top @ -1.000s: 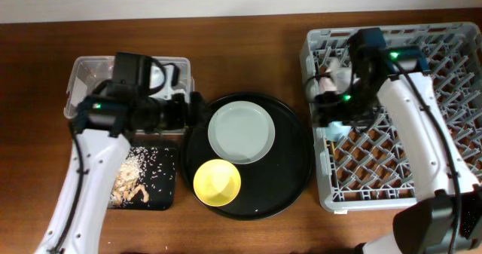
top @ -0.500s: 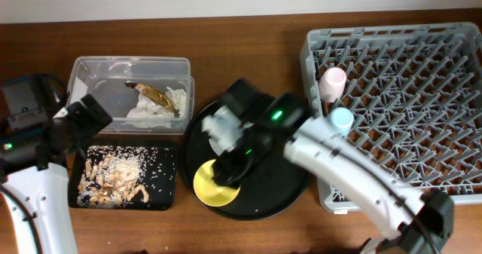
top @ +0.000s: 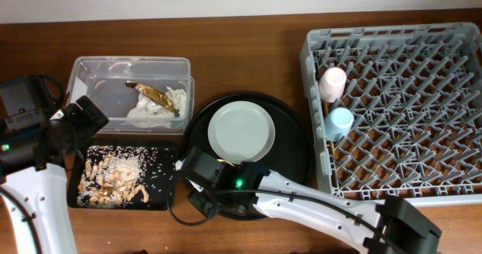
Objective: Sort waste into correct bins and load items into the dishwasher rack
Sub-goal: 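Move the right gripper to the yellow bowl on the round tray, then grasp the rim of the yellow bowl with the right gripper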
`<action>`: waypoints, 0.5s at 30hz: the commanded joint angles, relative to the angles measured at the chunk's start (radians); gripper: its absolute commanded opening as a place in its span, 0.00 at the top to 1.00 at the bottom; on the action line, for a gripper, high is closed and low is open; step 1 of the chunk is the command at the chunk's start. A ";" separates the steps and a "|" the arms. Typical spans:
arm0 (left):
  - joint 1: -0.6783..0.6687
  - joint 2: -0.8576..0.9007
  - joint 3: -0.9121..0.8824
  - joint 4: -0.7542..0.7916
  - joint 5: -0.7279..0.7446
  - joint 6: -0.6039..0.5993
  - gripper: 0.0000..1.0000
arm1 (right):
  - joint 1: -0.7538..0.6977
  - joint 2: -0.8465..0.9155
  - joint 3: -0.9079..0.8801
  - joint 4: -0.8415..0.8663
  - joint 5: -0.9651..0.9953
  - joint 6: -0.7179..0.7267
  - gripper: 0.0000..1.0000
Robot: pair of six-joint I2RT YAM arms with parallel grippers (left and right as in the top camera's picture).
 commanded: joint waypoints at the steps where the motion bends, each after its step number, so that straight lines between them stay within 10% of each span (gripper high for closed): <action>1: 0.005 -0.008 -0.002 -0.002 -0.011 -0.006 0.01 | 0.005 -0.008 -0.090 0.114 0.022 0.008 0.67; 15: 0.005 -0.008 -0.002 -0.008 -0.011 -0.006 0.01 | 0.006 0.050 -0.167 0.213 0.029 0.008 0.68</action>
